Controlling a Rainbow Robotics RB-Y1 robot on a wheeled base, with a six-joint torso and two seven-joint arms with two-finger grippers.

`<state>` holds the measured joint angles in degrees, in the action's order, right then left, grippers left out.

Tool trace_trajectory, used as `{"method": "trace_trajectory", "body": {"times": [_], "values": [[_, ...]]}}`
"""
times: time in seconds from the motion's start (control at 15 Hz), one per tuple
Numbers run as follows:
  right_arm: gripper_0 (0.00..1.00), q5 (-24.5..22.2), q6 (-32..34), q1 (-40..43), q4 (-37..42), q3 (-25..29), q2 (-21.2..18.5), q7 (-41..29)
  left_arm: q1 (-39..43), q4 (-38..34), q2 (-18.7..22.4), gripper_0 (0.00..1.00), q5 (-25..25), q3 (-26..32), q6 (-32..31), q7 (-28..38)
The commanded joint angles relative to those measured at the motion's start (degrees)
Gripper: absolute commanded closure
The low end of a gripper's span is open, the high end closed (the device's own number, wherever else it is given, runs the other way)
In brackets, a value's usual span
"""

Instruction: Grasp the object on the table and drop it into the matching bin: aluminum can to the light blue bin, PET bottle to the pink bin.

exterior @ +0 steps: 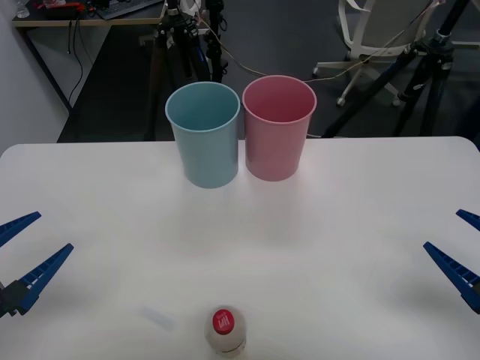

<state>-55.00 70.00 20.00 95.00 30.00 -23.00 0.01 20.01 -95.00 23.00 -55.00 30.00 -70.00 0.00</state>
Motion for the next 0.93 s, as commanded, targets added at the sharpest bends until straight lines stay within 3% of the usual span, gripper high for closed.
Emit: {"method": "trace_trajectory", "body": {"times": [0.07,0.47,0.6,0.93], "values": [[0.0,0.0,0.2,-0.8,-0.5,0.1,0.7,0.1,0.0,0.0,0.0,0.0,0.0,0.0,0.0,0.0],[0.0,-0.1,2.9,-1.2,-1.5,0.1,1.0,1.7,0.0,0.0,0.0,0.0,0.0,0.0,0.0,0.0],[0.0,0.5,3.7,-0.3,-1.9,-1.7,0.3,7.4,0.0,0.0,0.0,0.0,0.0,0.0,0.0,0.0],[0.0,6.1,6.5,2.1,-4.7,-12.2,-7.1,17.3,0.0,0.0,0.0,0.0,0.0,0.0,0.0,0.0]]}}
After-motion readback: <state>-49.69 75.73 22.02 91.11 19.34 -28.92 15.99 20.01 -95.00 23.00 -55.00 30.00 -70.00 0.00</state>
